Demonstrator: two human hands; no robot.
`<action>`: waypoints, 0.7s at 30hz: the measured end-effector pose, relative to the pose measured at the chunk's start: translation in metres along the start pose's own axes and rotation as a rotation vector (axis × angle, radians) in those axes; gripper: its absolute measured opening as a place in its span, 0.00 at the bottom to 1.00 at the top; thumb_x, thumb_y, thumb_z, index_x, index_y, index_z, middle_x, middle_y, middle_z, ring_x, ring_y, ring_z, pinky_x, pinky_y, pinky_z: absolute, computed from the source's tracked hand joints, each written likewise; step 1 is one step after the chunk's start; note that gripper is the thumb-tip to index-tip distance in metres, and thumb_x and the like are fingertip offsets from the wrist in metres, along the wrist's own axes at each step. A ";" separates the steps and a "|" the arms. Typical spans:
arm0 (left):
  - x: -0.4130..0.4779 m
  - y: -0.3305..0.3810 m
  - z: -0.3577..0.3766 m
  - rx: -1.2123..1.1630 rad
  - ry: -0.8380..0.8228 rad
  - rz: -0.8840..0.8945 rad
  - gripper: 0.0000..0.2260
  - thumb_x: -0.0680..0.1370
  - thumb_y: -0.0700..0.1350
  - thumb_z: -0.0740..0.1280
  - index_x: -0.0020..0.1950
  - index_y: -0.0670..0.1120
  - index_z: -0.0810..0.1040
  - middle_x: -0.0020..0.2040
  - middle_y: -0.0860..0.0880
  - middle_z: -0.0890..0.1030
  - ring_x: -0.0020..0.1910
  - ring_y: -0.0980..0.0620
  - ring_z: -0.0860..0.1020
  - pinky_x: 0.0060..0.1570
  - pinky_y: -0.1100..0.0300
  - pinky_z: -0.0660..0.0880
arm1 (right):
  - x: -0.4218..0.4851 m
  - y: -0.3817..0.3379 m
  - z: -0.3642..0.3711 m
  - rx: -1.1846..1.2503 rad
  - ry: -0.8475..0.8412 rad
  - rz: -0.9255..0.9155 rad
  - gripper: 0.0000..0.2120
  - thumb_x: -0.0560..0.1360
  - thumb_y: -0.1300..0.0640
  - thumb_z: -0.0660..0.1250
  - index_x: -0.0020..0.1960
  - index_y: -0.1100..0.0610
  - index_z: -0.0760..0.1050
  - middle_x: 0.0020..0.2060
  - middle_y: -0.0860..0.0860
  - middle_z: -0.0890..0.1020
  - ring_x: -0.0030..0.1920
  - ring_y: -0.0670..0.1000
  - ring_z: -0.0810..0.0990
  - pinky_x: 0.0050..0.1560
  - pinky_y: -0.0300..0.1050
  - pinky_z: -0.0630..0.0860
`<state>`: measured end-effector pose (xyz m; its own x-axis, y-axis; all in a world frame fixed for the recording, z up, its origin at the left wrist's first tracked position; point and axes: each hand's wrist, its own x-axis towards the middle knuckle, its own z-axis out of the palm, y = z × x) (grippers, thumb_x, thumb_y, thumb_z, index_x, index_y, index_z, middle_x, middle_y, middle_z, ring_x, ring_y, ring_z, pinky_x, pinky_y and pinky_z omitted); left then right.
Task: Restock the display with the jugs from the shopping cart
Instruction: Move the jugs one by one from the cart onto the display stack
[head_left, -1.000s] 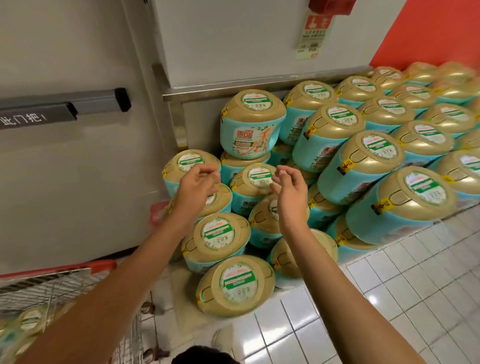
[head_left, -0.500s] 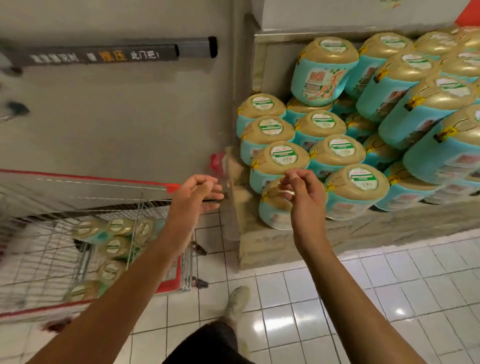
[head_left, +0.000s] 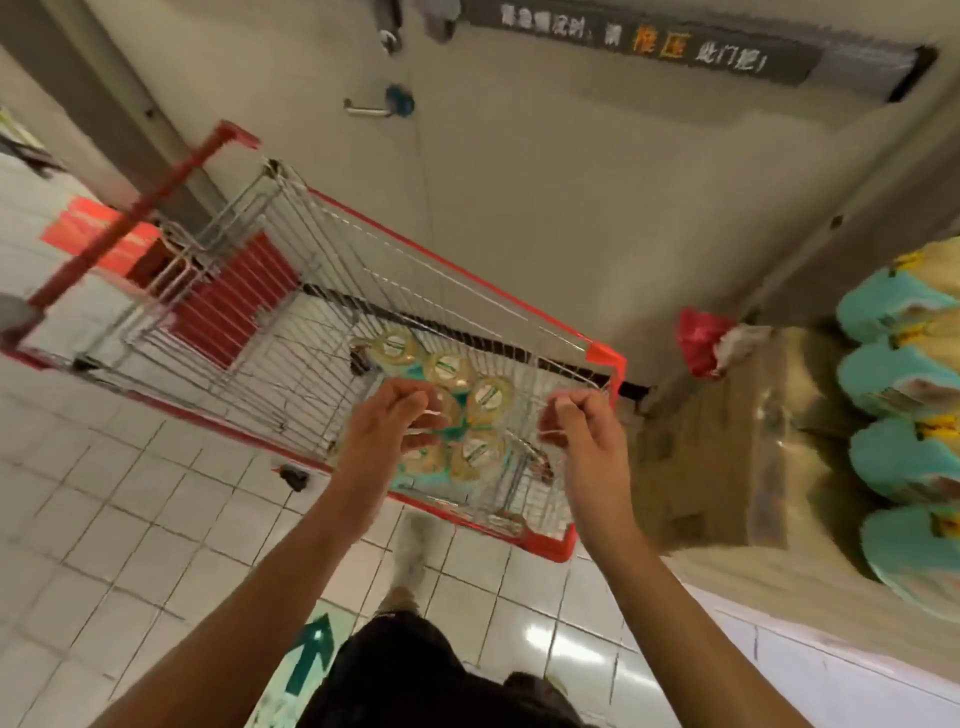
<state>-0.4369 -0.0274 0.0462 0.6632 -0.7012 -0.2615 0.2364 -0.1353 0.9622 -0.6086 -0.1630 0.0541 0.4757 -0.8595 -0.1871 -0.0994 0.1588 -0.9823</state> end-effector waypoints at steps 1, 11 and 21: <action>0.014 -0.001 -0.024 -0.005 0.021 -0.021 0.07 0.81 0.48 0.65 0.51 0.49 0.82 0.51 0.43 0.86 0.50 0.47 0.85 0.46 0.58 0.82 | 0.013 0.005 0.029 -0.008 -0.026 0.023 0.09 0.86 0.63 0.60 0.51 0.65 0.77 0.42 0.55 0.80 0.44 0.52 0.79 0.48 0.47 0.78; 0.200 -0.080 -0.188 0.047 0.153 -0.469 0.09 0.84 0.45 0.66 0.56 0.41 0.82 0.49 0.45 0.86 0.48 0.44 0.84 0.49 0.51 0.80 | 0.161 0.110 0.231 -0.089 -0.177 0.251 0.08 0.85 0.68 0.60 0.53 0.74 0.73 0.41 0.61 0.75 0.41 0.53 0.73 0.43 0.40 0.75; 0.418 -0.341 -0.250 0.046 0.211 -0.891 0.09 0.85 0.46 0.62 0.49 0.44 0.77 0.46 0.45 0.81 0.43 0.46 0.81 0.46 0.53 0.79 | 0.354 0.379 0.312 -0.870 -0.508 0.218 0.26 0.78 0.56 0.74 0.73 0.60 0.70 0.70 0.58 0.73 0.65 0.60 0.77 0.62 0.54 0.76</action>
<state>-0.0627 -0.0994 -0.4100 0.3663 -0.1822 -0.9125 0.6973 -0.5955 0.3988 -0.2050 -0.2550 -0.3873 0.6649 -0.5153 -0.5408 -0.7299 -0.2943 -0.6170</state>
